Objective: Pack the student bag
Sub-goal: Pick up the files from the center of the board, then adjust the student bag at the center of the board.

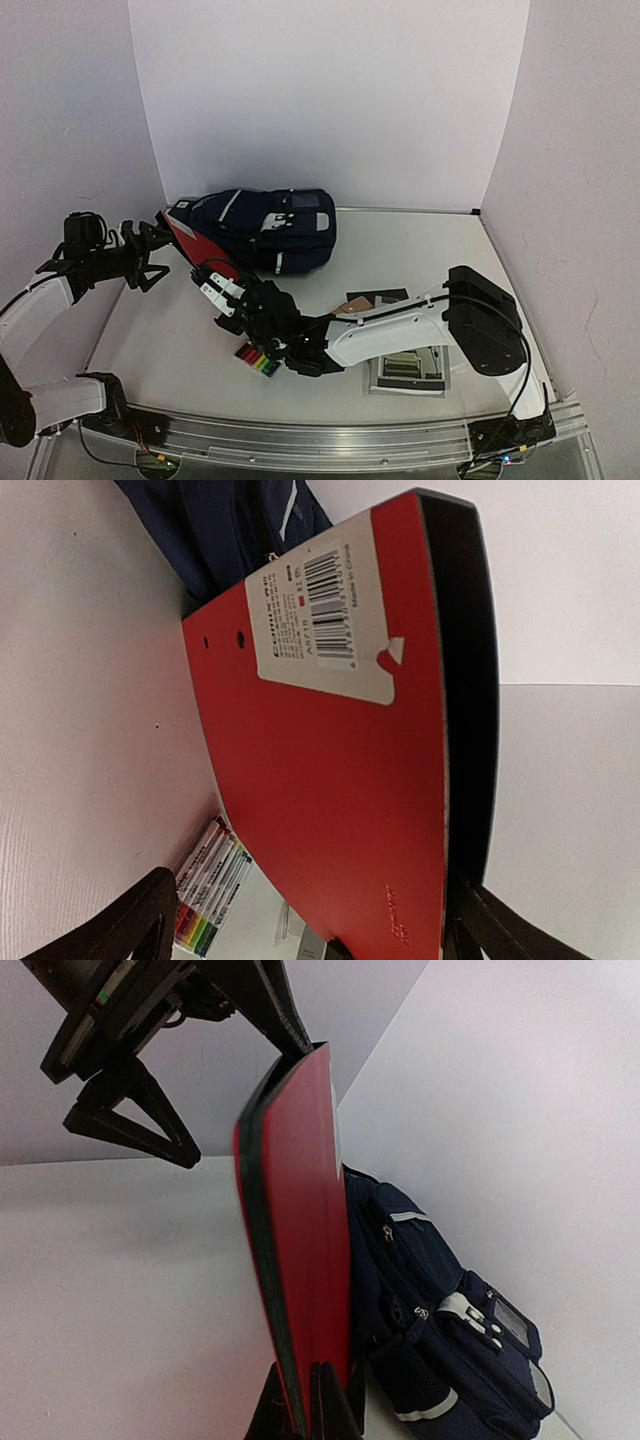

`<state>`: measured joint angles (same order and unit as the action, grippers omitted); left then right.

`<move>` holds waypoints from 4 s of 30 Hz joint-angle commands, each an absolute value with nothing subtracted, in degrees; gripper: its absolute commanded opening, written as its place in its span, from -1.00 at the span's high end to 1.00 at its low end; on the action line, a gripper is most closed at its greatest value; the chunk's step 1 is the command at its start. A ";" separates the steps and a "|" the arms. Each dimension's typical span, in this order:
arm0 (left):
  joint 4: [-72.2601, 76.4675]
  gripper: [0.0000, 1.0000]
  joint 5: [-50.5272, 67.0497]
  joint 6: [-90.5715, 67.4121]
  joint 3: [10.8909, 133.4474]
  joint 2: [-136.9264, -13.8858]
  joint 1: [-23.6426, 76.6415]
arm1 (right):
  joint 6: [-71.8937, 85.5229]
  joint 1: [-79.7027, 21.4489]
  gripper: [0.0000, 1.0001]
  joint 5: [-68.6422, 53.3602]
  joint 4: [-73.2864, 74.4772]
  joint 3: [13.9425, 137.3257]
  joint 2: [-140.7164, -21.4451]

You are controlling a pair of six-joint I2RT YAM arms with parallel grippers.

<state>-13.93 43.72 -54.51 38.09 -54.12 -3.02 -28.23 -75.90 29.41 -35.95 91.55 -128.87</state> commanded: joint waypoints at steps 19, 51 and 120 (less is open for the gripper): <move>-23.29 -0.99 37.58 -58.91 41.08 -45.69 -2.49 | -25.62 -76.20 1.00 27.09 -35.19 94.50 -131.31; -26.20 1.00 37.10 -57.35 43.25 -54.24 -2.47 | -25.90 -77.08 0.43 22.28 -35.03 90.13 -128.02; -38.50 1.00 23.69 -40.84 69.50 -54.61 -2.56 | 24.45 -33.16 1.00 -4.25 -5.14 104.80 -127.69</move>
